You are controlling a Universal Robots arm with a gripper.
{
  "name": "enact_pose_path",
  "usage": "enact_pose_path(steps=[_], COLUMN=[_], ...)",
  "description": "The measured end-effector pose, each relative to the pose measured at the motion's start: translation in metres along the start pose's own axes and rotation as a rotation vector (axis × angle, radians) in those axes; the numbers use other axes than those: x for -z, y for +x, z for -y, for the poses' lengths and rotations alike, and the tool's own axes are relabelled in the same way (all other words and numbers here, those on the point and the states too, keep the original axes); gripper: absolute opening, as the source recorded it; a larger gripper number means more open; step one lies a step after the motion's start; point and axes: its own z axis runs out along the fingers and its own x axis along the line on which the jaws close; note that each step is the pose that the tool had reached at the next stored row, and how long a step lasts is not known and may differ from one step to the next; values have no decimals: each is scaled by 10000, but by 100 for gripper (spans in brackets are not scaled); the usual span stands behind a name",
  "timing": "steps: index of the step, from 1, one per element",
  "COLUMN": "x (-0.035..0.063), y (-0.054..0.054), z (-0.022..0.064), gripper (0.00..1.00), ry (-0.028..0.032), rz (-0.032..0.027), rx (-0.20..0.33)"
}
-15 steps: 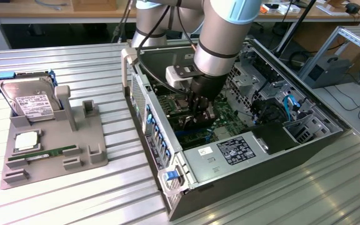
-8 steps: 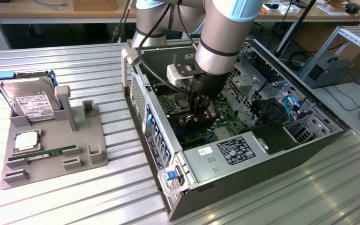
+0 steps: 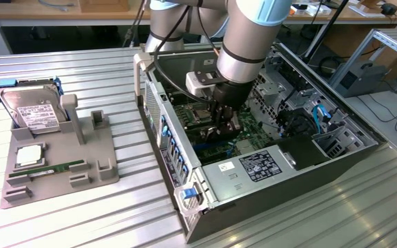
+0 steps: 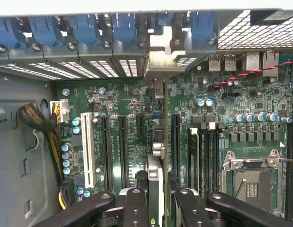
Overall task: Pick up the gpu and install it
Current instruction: 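Insert the gpu into the slot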
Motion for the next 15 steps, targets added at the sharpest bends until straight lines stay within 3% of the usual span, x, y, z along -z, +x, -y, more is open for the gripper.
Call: enact_pose_path(steps=[15], x=[-9], y=[1], z=[-32], gripper=[27], ry=[1], rz=[18], rx=[-1])
